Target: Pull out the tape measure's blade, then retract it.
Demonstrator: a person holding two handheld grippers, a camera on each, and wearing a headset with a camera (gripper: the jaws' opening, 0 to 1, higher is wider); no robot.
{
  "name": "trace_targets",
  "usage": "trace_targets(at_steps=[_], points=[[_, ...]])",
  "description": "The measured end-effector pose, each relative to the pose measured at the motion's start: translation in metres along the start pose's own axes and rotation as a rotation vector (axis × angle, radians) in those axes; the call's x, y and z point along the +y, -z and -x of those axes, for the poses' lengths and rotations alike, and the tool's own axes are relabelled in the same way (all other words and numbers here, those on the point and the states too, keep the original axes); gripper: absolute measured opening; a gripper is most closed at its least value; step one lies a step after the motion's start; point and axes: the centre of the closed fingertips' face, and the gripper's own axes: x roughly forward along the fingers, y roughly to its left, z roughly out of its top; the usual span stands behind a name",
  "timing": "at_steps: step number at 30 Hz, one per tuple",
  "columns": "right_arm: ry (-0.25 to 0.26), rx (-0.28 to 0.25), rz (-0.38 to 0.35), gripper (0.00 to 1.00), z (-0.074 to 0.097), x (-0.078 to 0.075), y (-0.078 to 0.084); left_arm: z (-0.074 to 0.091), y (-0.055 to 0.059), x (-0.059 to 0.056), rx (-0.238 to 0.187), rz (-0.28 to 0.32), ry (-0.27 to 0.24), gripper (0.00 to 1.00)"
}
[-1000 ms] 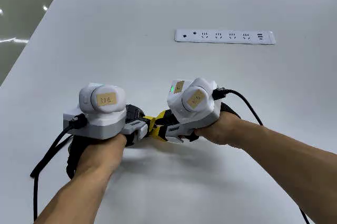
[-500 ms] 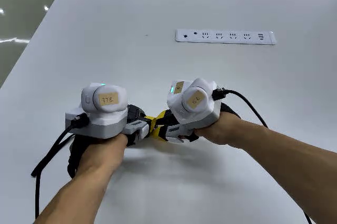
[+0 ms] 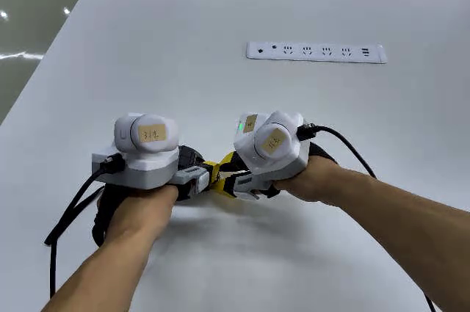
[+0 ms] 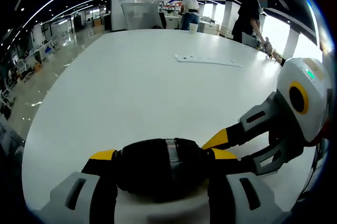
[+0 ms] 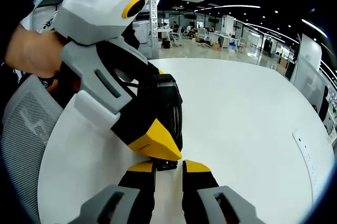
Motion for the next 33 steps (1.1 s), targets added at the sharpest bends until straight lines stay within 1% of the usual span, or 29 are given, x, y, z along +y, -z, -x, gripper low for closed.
trace_targets(at_steps=[5, 8, 13, 16, 19, 20, 23, 28, 33], points=[[-0.002, 0.001, -0.016, 0.2, 0.003, 0.001, 0.002, 0.001, 0.001, -0.001, 0.009, -0.013, 0.011, 0.66], [0.007, 0.001, -0.016, 0.22, 0.006, -0.001, 0.004, 0.002, 0.002, -0.001, 0.009, -0.023, 0.011, 0.66], [0.016, 0.007, -0.012, 0.26, 0.015, -0.003, 0.007, 0.004, 0.005, 0.0, 0.017, -0.038, 0.016, 0.65], [0.022, 0.009, -0.016, 0.28, 0.021, -0.003, 0.01, 0.006, 0.009, 0.001, 0.028, -0.058, 0.017, 0.66], [0.03, 0.011, -0.024, 0.3, 0.027, -0.004, 0.014, 0.009, 0.01, 0.004, 0.024, -0.057, 0.022, 0.66], [0.033, 0.011, -0.028, 0.31, 0.028, -0.003, 0.015, 0.01, 0.01, 0.004, 0.022, -0.057, 0.025, 0.67], [0.043, 0.009, -0.036, 0.33, 0.034, -0.002, 0.018, 0.012, 0.012, 0.005, 0.028, -0.073, 0.031, 0.68], [0.061, 0.008, -0.055, 0.36, 0.046, -0.002, 0.028, 0.017, 0.017, 0.007, 0.039, -0.09, 0.038, 0.69], [0.086, 0.001, -0.08, 0.39, 0.06, -0.002, 0.036, 0.02, 0.02, 0.007, 0.04, -0.103, 0.049, 0.7]])
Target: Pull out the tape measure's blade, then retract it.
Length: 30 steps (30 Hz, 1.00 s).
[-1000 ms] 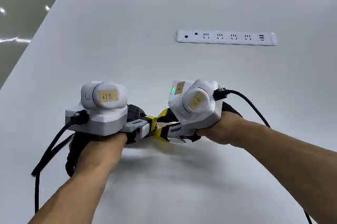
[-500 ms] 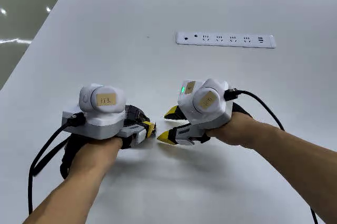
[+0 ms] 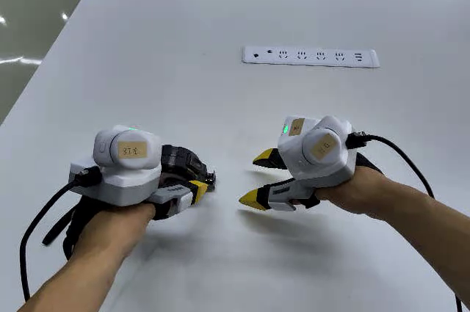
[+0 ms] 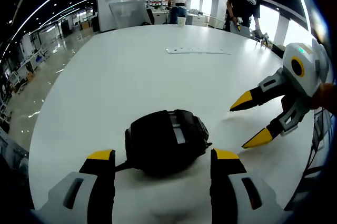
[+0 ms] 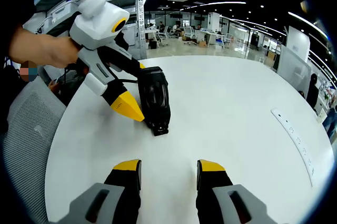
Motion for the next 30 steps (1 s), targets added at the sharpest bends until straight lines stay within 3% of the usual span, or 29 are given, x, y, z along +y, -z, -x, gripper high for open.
trace_targets(at_steps=[13, 20, 26, 30], points=[[0.07, -0.016, -0.059, 0.48, 0.041, -0.002, 0.024, 0.013, 0.01, -0.001, -0.012, -0.025, 0.05, 0.76], [0.108, -0.024, -0.1, 0.52, 0.059, 0.0, 0.037, 0.02, 0.01, -0.003, -0.046, -0.035, 0.098, 0.79], [0.153, -0.037, -0.129, 0.58, 0.077, 0.003, 0.048, 0.03, 0.009, -0.012, -0.092, -0.055, 0.178, 0.86], [0.173, -0.051, -0.148, 0.62, 0.086, 0.007, 0.054, 0.035, 0.008, -0.012, -0.106, -0.086, 0.195, 0.87]])
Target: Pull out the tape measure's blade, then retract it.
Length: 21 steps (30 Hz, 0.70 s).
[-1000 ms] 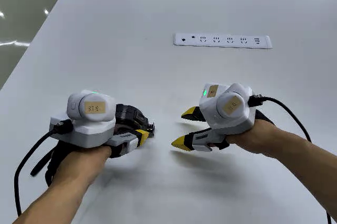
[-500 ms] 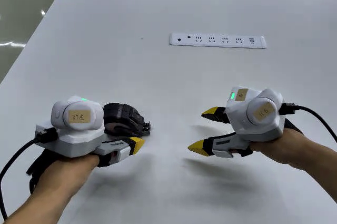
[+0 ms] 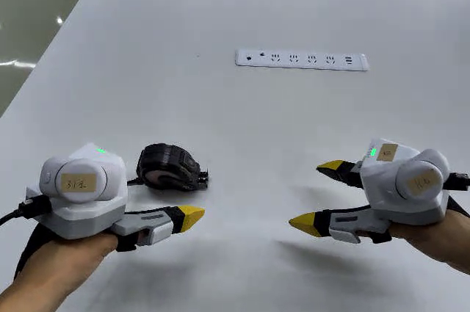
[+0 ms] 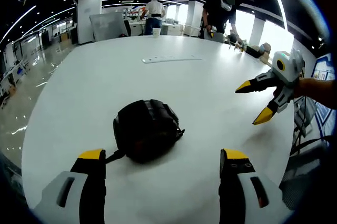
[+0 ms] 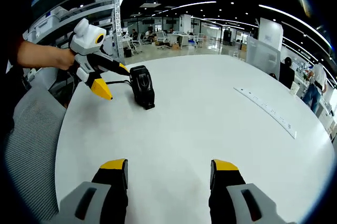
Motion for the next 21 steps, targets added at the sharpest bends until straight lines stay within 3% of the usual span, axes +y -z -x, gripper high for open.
trace_targets(at_steps=[5, 10, 16, 21], points=[[0.028, -0.021, -0.029, 0.66, 0.011, -0.001, 0.006, 0.006, -0.002, -0.002, -0.034, -0.013, 0.031, 0.88], [0.034, -0.027, -0.039, 0.69, 0.021, 0.005, 0.013, 0.013, 0.0, -0.007, -0.066, -0.067, 0.072, 0.89], [0.042, -0.048, -0.057, 0.72, 0.031, 0.013, 0.02, 0.019, 0.006, -0.003, -0.076, -0.078, 0.073, 0.9], [0.066, -0.087, -0.077, 0.76, 0.04, 0.02, 0.021, 0.027, 0.011, -0.007, -0.093, -0.11, 0.102, 0.94]])
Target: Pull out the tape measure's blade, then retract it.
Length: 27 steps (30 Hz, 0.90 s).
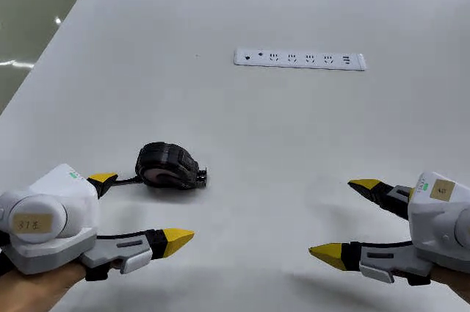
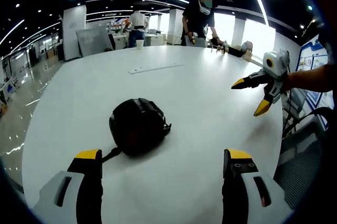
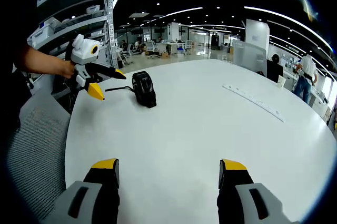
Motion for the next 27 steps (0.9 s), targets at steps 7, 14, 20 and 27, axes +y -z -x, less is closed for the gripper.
trace_targets(at_steps=[7, 14, 20, 27], points=[[0.021, -0.044, -0.02, 0.87, 0.012, 0.01, 0.004, 0.013, 0.007, -0.004, -0.013, -0.029, 0.035, 0.99], [0.013, -0.048, -0.024, 0.95, 0.016, 0.018, 0.009, 0.022, 0.011, -0.012, -0.029, -0.057, 0.063, 0.99], [0.013, -0.059, -0.033, 0.99, 0.021, 0.021, 0.011, 0.026, 0.012, -0.012, -0.041, -0.066, 0.07, 0.99], [0.027, -0.052, -0.041, 0.99, 0.026, 0.02, 0.016, 0.028, 0.009, -0.012, -0.039, -0.072, 0.073, 0.99]])
